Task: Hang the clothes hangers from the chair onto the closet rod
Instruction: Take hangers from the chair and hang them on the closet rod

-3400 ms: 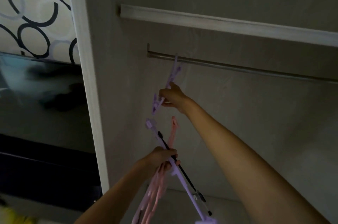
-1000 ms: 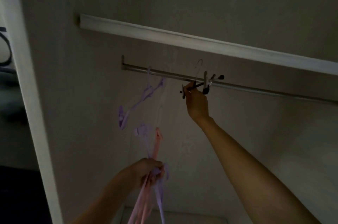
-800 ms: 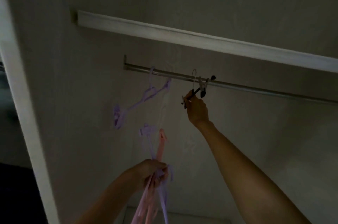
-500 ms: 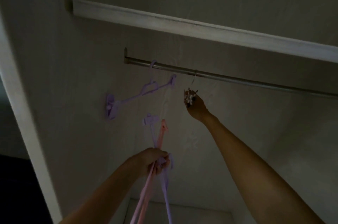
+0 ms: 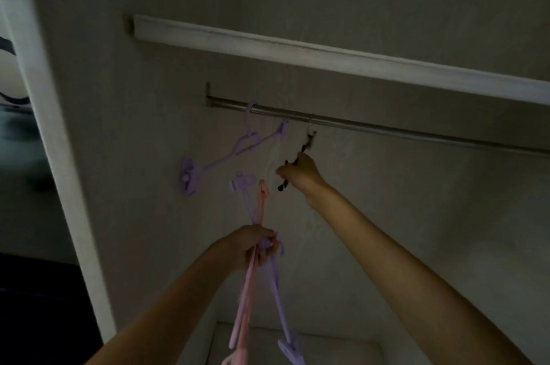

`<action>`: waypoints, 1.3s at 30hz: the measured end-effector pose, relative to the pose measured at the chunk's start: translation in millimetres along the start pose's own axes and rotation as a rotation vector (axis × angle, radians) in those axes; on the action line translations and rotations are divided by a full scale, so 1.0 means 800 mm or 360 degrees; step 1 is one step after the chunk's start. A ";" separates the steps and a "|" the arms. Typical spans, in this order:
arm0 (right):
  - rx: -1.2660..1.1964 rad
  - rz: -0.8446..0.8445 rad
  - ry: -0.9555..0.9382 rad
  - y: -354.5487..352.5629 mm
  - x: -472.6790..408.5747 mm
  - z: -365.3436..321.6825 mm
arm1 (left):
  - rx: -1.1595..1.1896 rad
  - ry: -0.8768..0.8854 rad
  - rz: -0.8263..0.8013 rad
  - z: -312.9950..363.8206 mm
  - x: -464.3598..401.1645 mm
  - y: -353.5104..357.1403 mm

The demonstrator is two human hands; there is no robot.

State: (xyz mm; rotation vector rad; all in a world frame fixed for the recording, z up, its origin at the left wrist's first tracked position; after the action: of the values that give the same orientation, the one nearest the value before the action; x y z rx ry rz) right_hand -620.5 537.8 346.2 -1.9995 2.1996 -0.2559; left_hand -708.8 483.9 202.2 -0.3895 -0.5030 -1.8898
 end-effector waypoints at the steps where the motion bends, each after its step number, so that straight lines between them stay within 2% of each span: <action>1: 0.0048 -0.0002 -0.0062 0.008 0.001 -0.003 | 0.0006 0.0005 0.0001 0.000 0.001 0.000; 8: 0.0268 -0.0301 -0.0077 0.082 -0.002 -0.012 | 0.0035 0.0023 -0.0024 -0.004 0.011 -0.004; 12: 0.0034 -0.0449 -0.0063 0.076 0.034 -0.020 | 0.0094 0.0080 -0.0065 -0.008 0.018 -0.007; 14: -0.0011 -0.0376 -0.0140 0.058 0.053 -0.018 | 0.0125 0.0098 -0.0065 -0.012 0.021 -0.007; 17: -0.0232 0.0024 -0.0124 0.005 0.068 0.038 | 0.0220 0.0151 -0.0091 -0.025 0.026 -0.008; 19: -0.0135 0.0192 0.0107 -0.030 0.088 0.106 | 0.0396 0.0179 -0.0095 -0.035 0.027 -0.007; 22: 0.0185 -0.0103 0.0584 -0.026 0.141 0.193 | 0.0486 0.0242 -0.0082 -0.050 0.026 0.006; 24: 0.0072 -0.0235 0.0788 -0.019 0.171 0.228 | 0.0342 0.0264 -0.0118 -0.060 0.026 0.025; 27: -0.0560 -0.0456 0.1137 -0.001 0.192 0.260 | 0.0011 0.0271 -0.0235 -0.077 0.022 0.056; 31: -0.0832 -0.0689 0.1423 0.000 0.214 0.256 | -0.0360 0.0314 -0.0401 -0.098 0.021 0.092; 35: -0.0508 -0.0601 0.1215 -0.028 0.222 0.236 | -0.0707 0.0452 -0.0531 -0.103 0.025 0.117; 38: -0.0674 -0.0523 0.1164 -0.038 0.220 0.236 | -0.0720 0.0380 -0.0461 -0.102 0.022 0.111; 39: -0.0641 -0.0576 0.1288 -0.039 0.230 0.242 | -0.0700 0.0340 -0.0457 -0.101 0.020 0.107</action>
State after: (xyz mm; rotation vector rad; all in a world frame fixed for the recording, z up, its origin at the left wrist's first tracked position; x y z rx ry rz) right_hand -563.5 348.1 164.5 -2.9110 2.4138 -0.8601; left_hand -636.8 402.0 154.7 -0.4090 0.0085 -2.2928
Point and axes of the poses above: each hand's wrist, its own x-axis away from the middle knuckle, its own y-axis out of the palm, z = x × y, the point moved 9 cm from there along -x, towards the middle knuckle, and after that the axes turned 11 degrees about -x, right-handed, at the moved point
